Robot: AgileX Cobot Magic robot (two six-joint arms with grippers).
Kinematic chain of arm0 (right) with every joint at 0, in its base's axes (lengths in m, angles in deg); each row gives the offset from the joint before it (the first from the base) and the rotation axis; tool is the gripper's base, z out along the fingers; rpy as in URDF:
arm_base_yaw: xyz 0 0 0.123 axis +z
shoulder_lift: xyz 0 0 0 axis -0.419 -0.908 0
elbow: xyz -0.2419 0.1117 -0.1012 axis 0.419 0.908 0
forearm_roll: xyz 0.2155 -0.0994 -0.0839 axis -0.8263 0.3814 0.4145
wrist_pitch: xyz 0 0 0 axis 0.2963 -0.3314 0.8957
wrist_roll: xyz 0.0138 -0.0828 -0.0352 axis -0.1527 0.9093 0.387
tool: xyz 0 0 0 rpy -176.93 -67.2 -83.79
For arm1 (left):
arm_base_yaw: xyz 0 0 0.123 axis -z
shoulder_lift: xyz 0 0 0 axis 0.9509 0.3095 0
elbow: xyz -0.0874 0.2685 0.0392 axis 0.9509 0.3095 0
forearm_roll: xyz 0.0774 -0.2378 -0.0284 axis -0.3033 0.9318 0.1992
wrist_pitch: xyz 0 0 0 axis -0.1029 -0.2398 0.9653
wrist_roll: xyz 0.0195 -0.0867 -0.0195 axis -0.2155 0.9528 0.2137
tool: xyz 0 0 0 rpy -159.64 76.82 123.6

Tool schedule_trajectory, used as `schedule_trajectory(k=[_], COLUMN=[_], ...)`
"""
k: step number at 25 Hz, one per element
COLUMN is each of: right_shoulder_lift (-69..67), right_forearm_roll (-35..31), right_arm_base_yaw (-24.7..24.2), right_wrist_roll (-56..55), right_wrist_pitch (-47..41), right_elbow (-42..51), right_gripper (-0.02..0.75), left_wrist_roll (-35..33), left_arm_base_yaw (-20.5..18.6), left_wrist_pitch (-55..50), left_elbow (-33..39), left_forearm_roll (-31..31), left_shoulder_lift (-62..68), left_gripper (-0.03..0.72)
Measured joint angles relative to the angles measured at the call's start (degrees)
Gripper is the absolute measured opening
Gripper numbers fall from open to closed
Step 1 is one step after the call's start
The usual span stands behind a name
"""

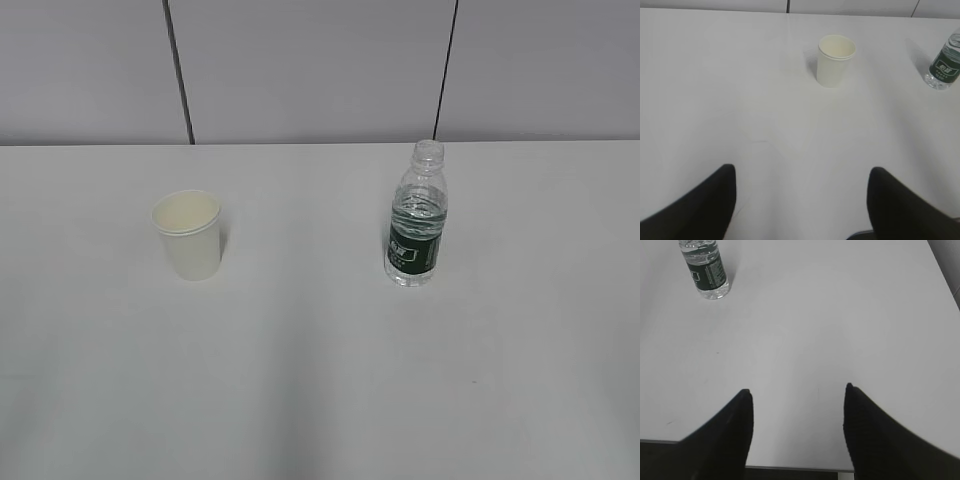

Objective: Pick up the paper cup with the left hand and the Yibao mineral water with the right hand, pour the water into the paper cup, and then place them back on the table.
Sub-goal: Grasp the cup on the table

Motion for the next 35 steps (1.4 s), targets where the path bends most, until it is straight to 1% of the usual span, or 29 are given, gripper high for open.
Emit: schedule_trajectory(k=[6, 14, 16, 22, 28, 35], right_shoulder_lift=[0.0, 0.0, 0.0, 0.0, 0.0, 0.0], right_forearm_roll=[0.0, 0.0, 0.0, 0.0, 0.0, 0.0], right_arm_base_yaw=[0.0, 0.0, 0.0, 0.0, 0.0, 0.0], right_wrist_roll=[0.0, 0.0, 0.0, 0.0, 0.0, 0.0], right_wrist_pitch=[0.0, 0.0, 0.0, 0.0, 0.0, 0.0], right_elbow=[0.0, 0.0, 0.0, 0.0, 0.0, 0.0], right_gripper=[0.427, 0.427, 0.427, 0.427, 0.427, 0.427], left_wrist_roll=[0.0, 0.0, -0.06, -0.95, -3.57, -3.84], left_arm_base_yaw=[0.0, 0.0, 0.0, 0.07, 0.17, 0.17], left_wrist_pitch=[1.71, 17.33, 21.4, 29.09, 37.12, 46.48], left_elbow=[-0.72, -1.39, -1.39, -1.39, -1.39, -1.39], left_forearm_roll=[0.33, 4.95, 5.43, 5.61, 5.61, 5.61], left_shoulder_lift=[0.0, 1.25, 3.44, 13.69, 22.98, 32.63], left_gripper=[0.496, 0.496, 0.496, 0.496, 0.496, 0.496])
